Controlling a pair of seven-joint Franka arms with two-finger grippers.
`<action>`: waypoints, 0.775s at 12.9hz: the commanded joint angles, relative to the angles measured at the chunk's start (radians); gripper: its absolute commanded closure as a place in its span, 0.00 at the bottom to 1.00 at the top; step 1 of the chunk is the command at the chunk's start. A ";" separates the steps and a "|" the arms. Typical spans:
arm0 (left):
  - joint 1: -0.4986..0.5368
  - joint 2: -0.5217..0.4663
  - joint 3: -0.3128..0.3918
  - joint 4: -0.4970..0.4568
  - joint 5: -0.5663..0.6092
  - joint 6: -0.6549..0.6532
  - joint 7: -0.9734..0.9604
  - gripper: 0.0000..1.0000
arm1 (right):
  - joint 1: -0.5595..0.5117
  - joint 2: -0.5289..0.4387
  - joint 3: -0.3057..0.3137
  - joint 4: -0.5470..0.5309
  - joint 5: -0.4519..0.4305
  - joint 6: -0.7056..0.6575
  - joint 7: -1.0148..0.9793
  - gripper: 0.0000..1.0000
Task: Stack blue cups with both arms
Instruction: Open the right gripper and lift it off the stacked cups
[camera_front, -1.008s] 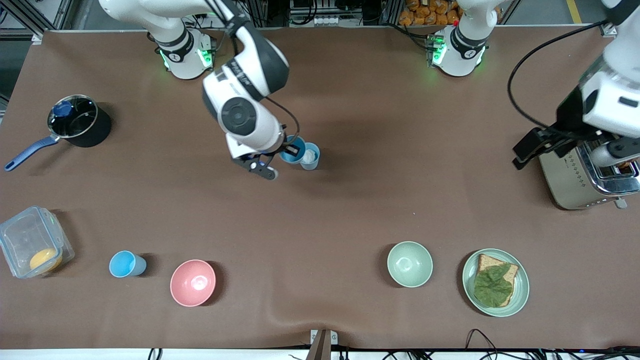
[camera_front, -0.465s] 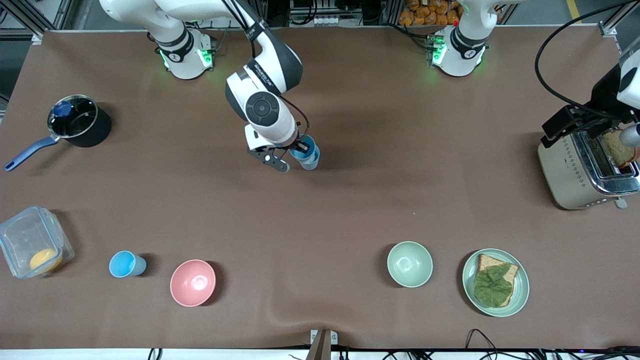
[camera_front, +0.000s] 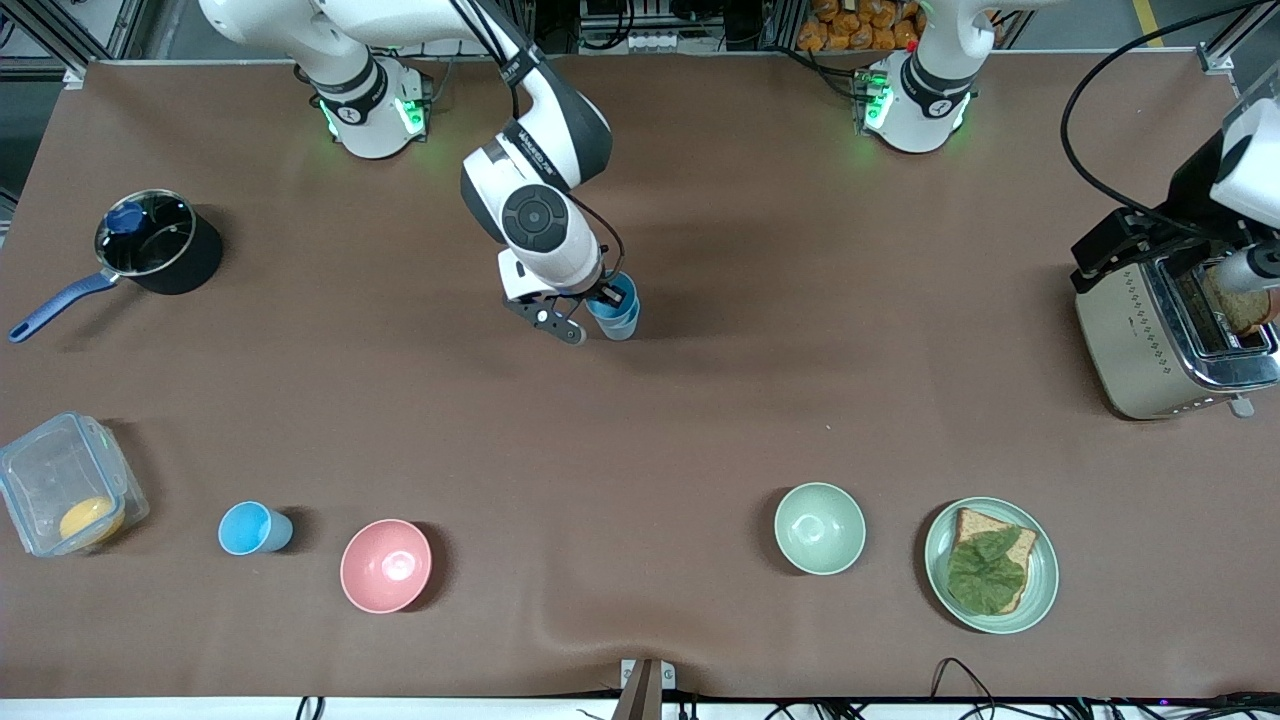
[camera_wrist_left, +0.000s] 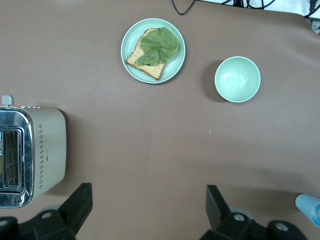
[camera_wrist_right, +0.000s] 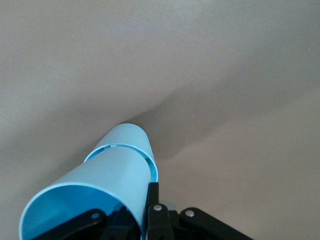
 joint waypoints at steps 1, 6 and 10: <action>-0.051 -0.021 0.051 -0.009 -0.021 -0.008 0.015 0.00 | 0.009 -0.005 -0.005 -0.001 -0.004 0.003 0.028 0.63; -0.053 -0.011 0.051 -0.005 -0.012 -0.010 0.024 0.00 | -0.087 -0.020 -0.013 0.051 -0.012 -0.127 -0.039 0.00; -0.050 -0.008 0.053 0.000 -0.005 -0.010 0.026 0.00 | -0.304 -0.052 -0.016 0.060 -0.013 -0.243 -0.383 0.00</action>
